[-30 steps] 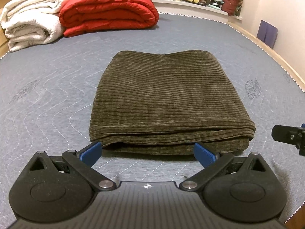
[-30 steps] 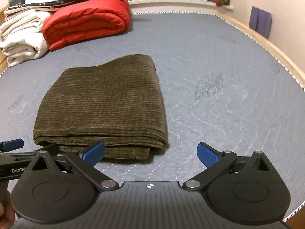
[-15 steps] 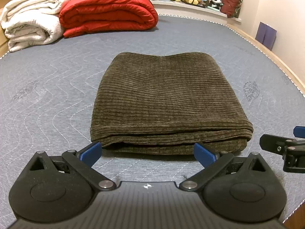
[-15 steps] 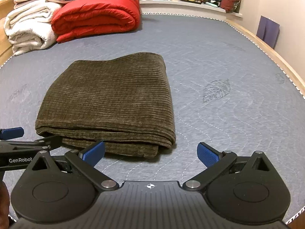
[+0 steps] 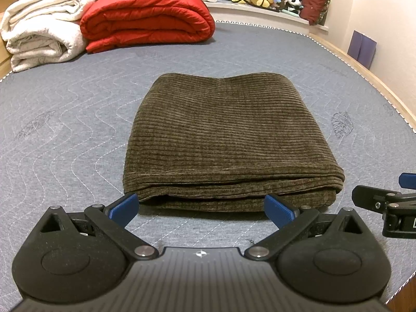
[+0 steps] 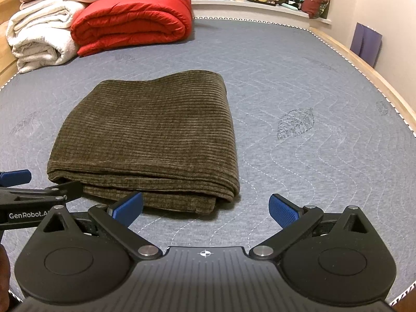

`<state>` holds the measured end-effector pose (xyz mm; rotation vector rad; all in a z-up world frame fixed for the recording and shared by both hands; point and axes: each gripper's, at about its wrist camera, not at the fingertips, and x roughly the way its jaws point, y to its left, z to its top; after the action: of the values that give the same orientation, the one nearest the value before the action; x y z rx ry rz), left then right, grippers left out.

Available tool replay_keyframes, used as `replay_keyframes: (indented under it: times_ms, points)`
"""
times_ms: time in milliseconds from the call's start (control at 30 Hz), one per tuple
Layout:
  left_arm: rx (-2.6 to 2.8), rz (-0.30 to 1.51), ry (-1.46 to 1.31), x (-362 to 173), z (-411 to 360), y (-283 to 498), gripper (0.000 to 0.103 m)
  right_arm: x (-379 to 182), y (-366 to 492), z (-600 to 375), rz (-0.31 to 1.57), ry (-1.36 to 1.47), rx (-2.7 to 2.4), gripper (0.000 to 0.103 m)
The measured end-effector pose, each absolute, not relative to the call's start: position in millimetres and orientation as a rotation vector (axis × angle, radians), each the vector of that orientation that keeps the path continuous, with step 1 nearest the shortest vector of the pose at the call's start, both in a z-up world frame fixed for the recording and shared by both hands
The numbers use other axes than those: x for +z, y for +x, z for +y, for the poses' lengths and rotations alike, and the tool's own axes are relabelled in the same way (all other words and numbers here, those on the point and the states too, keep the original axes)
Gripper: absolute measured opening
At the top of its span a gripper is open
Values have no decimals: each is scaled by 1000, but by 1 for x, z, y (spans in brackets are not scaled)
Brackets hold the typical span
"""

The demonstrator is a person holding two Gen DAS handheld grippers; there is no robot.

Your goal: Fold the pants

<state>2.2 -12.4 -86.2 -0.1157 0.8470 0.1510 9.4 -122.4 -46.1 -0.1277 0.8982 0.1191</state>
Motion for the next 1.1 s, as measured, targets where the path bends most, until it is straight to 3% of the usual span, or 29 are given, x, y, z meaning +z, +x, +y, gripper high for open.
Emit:
replay_keyframes:
  times_ms: [1100]
  points:
    - [129,817,-93,-83,-13,0,103,-46,9,-122,899,-132,121,102]
